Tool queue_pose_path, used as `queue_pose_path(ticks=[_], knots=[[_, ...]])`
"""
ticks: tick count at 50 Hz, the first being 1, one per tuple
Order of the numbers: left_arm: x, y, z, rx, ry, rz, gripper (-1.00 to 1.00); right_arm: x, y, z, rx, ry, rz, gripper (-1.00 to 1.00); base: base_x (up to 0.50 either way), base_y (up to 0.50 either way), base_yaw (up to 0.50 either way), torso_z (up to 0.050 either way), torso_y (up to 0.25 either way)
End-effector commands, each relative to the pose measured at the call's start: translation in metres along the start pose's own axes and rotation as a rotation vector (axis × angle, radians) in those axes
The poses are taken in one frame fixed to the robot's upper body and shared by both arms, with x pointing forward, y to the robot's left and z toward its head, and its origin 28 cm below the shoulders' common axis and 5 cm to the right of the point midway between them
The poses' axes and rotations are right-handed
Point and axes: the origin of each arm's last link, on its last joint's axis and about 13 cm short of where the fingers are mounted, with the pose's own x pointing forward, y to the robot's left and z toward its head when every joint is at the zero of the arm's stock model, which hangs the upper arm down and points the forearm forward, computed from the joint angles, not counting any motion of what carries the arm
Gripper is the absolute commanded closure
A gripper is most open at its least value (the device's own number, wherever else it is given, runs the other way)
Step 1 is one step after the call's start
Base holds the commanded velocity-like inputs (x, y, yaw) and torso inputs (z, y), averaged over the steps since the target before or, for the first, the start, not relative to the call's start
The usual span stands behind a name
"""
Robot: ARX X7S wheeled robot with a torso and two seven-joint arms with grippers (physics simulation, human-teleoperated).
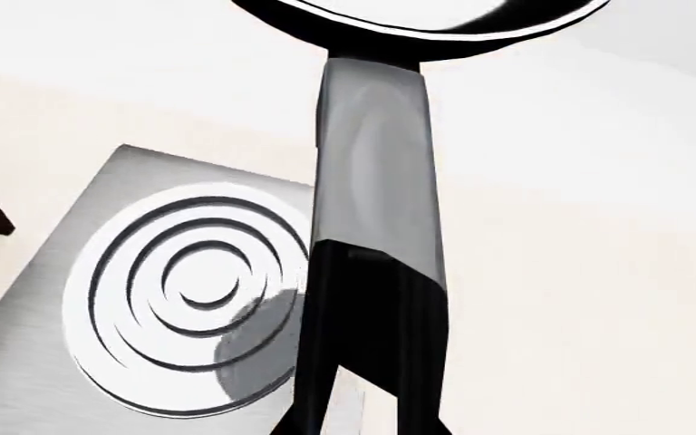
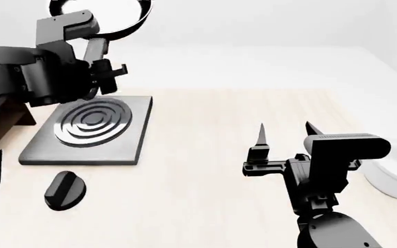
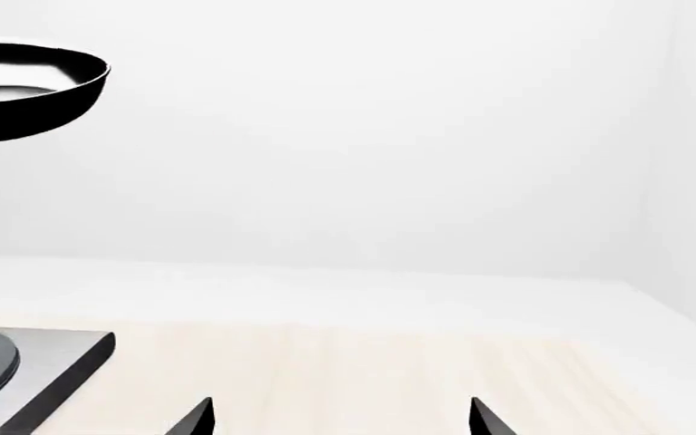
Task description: Put the frying pan on top of the cabinet.
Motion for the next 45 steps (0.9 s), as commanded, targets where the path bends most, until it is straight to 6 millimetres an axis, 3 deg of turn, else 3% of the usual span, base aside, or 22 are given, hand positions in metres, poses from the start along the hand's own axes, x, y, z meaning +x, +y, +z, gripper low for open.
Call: queue_pose_path(ticks=[1, 7, 20, 30, 45], knots=[[0.001, 0.006, 0.069, -0.157, -0.156, 0.198, 1.0, 0.001, -0.001, -0.001, 0.002, 0.004, -0.003, -1.0, 0.0, 0.0, 0.0, 0.0, 0.0], [0.001, 0.013, 0.08, -0.262, -0.135, 0.321, 1.0, 0.001, -0.001, -0.001, 0.002, 0.004, -0.003, -1.0, 0.0, 0.0, 0.0, 0.0, 0.002], [0.012, 0.036, 0.074, -0.351, -0.129, 0.544, 1.0, 0.001, 0.0, -0.001, 0.002, 0.009, -0.002, -1.0, 0.0, 0.0, 0.0, 0.0, 0.002], [0.019, 0.065, 0.065, -0.463, -0.088, 0.699, 1.0, 0.002, 0.0, -0.003, -0.002, 0.013, 0.0, -1.0, 0.0, 0.0, 0.0, 0.0, 0.001], [0.022, 0.087, 0.057, -0.574, -0.05, 0.727, 1.0, 0.002, 0.001, -0.003, -0.006, 0.016, 0.0, -1.0, 0.0, 0.0, 0.0, 0.001, 0.001]])
